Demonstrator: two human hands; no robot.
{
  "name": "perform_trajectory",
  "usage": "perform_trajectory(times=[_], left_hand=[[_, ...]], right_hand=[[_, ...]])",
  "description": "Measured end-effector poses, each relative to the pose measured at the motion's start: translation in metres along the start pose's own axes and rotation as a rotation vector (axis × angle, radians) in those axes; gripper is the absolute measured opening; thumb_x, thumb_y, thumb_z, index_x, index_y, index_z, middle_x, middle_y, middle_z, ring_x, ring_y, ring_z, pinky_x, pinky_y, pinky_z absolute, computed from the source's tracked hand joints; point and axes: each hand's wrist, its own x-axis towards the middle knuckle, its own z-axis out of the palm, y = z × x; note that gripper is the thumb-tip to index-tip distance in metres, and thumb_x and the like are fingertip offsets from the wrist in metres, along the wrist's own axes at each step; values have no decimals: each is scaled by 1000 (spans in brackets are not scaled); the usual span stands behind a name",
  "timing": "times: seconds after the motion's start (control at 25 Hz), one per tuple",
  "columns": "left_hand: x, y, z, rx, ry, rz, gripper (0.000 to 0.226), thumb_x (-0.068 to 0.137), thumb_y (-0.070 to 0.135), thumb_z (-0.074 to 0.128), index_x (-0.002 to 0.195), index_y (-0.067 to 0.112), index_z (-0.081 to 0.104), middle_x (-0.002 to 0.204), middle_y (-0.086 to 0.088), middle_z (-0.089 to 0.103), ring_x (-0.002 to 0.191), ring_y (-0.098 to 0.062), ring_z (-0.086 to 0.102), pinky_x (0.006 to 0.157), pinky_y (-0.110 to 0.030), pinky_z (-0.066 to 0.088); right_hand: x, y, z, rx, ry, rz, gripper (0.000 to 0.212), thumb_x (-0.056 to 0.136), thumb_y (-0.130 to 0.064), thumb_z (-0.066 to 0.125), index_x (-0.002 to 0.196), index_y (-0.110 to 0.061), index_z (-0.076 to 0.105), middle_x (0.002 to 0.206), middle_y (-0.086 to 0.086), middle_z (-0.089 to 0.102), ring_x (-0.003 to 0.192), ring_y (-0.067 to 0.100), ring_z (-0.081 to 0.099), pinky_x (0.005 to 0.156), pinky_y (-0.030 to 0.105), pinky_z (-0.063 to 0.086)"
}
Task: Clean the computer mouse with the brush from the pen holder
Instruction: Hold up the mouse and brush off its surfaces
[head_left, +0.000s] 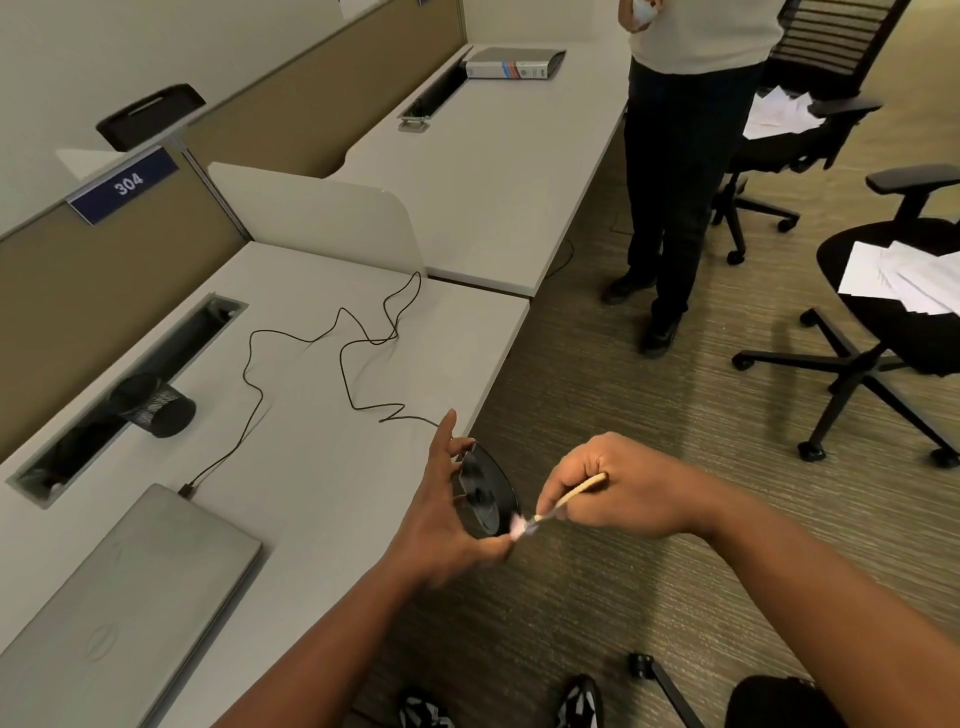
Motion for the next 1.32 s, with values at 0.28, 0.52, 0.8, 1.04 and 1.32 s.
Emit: perform_trajectory(times=[0.28, 0.52, 0.8, 1.04, 1.32], left_hand=[[4, 1, 2, 21, -4, 2, 130, 54, 64, 97, 153, 76, 15, 141, 62, 20, 147, -9, 43, 117, -45, 50], [5, 4, 3, 25, -16, 50, 97, 58, 59, 92, 137, 80, 39, 150, 30, 30, 140, -3, 45, 104, -25, 58], [3, 8, 5, -37, -49, 52, 92, 59, 47, 92, 133, 75, 45, 150, 23, 35, 134, 2, 47, 92, -11, 55], [1, 11, 5, -38, -82, 48, 97, 60, 44, 92, 140, 61, 41, 144, 34, 34, 132, 7, 45, 92, -10, 54], [0, 11, 5, -99, -108, 38, 103, 67, 28, 97, 137, 74, 37, 148, 33, 32, 136, 0, 46, 97, -15, 56]], right_hand=[[-6, 2, 0, 174, 150, -25, 18, 84, -31, 69, 98, -35, 79, 81, -6, 76, 68, 9, 66, 60, 34, 54], [-5, 6, 6, 224, 74, -51, 20, 93, -38, 71, 112, -42, 77, 97, 5, 78, 93, 32, 72, 85, 55, 59], [-5, 3, 7, 236, 1, -20, 18, 102, -17, 66, 115, -24, 77, 98, 2, 80, 87, 11, 74, 76, 26, 57], [-8, 2, 6, 329, 25, 0, 17, 103, -12, 65, 116, -16, 76, 99, 10, 80, 86, 15, 73, 77, 27, 58], [-13, 3, 1, 327, 21, 28, 17, 103, -11, 64, 116, -14, 75, 99, 13, 79, 85, 15, 73, 77, 27, 58]])
